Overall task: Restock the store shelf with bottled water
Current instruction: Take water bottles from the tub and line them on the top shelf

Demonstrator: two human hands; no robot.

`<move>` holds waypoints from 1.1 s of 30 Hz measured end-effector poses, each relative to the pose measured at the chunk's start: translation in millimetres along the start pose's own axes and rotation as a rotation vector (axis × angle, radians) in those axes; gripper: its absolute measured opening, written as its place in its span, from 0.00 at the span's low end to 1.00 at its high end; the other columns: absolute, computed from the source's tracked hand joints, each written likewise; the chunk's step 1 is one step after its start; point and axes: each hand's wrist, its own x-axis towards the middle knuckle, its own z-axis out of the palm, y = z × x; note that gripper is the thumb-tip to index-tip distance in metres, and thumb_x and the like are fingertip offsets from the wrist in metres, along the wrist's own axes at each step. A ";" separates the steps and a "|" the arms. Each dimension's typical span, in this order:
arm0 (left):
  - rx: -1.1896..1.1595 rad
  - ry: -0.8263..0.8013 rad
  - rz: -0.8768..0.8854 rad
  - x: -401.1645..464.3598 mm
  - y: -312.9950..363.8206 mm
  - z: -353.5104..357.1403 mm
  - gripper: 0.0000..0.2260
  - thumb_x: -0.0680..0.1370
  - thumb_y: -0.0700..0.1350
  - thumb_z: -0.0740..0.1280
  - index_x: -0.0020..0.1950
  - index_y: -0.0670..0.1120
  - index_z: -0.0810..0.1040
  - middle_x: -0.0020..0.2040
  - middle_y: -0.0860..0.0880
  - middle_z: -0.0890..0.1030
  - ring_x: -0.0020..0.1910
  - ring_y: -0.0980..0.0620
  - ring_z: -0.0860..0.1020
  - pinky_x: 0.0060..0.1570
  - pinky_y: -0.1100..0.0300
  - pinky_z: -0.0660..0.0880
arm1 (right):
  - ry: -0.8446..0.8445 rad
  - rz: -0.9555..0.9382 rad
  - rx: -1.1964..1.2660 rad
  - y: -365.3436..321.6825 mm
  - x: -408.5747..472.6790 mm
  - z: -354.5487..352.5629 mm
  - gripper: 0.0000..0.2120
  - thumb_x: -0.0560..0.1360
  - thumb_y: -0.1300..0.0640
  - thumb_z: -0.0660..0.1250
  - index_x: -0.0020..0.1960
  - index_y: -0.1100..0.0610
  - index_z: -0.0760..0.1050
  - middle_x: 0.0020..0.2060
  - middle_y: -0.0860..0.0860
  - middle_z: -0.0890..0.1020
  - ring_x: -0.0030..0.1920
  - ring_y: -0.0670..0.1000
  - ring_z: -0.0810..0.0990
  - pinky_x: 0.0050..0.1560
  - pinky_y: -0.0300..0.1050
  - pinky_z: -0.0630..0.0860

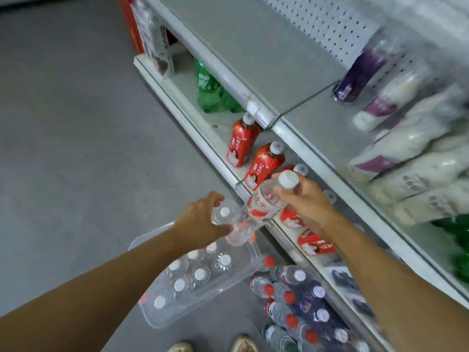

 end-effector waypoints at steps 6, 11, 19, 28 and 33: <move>-0.119 -0.123 0.116 -48.8 83.5 -88.4 0.30 0.71 0.48 0.74 0.70 0.53 0.64 0.66 0.55 0.71 0.64 0.55 0.69 0.58 0.63 0.67 | 0.017 -0.002 0.214 -126.4 -41.7 -31.9 0.13 0.72 0.61 0.72 0.56 0.59 0.79 0.52 0.58 0.83 0.56 0.62 0.79 0.55 0.58 0.76; -0.273 -0.191 0.197 -92.1 148.8 -148.4 0.30 0.69 0.46 0.76 0.67 0.53 0.66 0.62 0.56 0.73 0.61 0.58 0.71 0.54 0.68 0.69 | -0.097 -0.088 0.297 -233.5 -84.6 -57.5 0.31 0.51 0.47 0.84 0.51 0.58 0.81 0.47 0.56 0.84 0.47 0.55 0.82 0.45 0.52 0.77; -0.353 -0.190 0.315 -158.2 250.8 -208.1 0.29 0.65 0.49 0.78 0.61 0.53 0.68 0.59 0.51 0.78 0.57 0.49 0.78 0.59 0.46 0.75 | -0.134 -0.227 0.319 -371.7 -161.9 -81.9 0.35 0.49 0.51 0.84 0.52 0.62 0.80 0.50 0.58 0.84 0.51 0.55 0.83 0.53 0.51 0.78; -0.334 -0.096 0.527 -228.0 346.3 -236.4 0.28 0.67 0.47 0.76 0.61 0.54 0.65 0.53 0.50 0.81 0.52 0.52 0.80 0.57 0.49 0.76 | 0.047 -0.413 0.294 -463.2 -259.3 -104.3 0.14 0.69 0.62 0.64 0.54 0.63 0.75 0.49 0.58 0.83 0.52 0.56 0.82 0.54 0.52 0.78; -0.349 -0.094 0.641 -254.5 398.8 -240.5 0.24 0.70 0.44 0.75 0.60 0.52 0.66 0.51 0.49 0.82 0.51 0.53 0.80 0.55 0.52 0.76 | 0.319 -0.471 0.181 -492.0 -306.7 -123.9 0.10 0.75 0.61 0.63 0.55 0.59 0.75 0.53 0.56 0.82 0.53 0.53 0.82 0.55 0.52 0.77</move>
